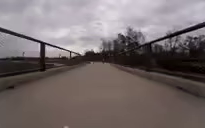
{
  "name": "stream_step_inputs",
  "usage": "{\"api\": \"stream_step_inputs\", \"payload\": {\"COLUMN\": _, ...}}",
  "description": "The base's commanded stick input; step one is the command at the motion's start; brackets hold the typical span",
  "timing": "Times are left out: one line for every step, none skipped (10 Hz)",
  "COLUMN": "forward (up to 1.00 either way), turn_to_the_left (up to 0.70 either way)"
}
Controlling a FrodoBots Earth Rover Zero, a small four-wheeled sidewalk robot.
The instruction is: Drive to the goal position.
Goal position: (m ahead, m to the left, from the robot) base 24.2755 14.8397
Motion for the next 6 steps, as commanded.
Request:
{"api": "stream_step_inputs", "payload": {"forward": 1.0, "turn_to_the_left": 0.0}}
{"api": "stream_step_inputs", "payload": {"forward": 1.0, "turn_to_the_left": 0.0}}
{"api": "stream_step_inputs", "payload": {"forward": 1.0, "turn_to_the_left": 0.0}}
{"api": "stream_step_inputs", "payload": {"forward": 1.0, "turn_to_the_left": 0.0}}
{"api": "stream_step_inputs", "payload": {"forward": 1.0, "turn_to_the_left": 0.0}}
{"api": "stream_step_inputs", "payload": {"forward": 1.0, "turn_to_the_left": 0.0}}
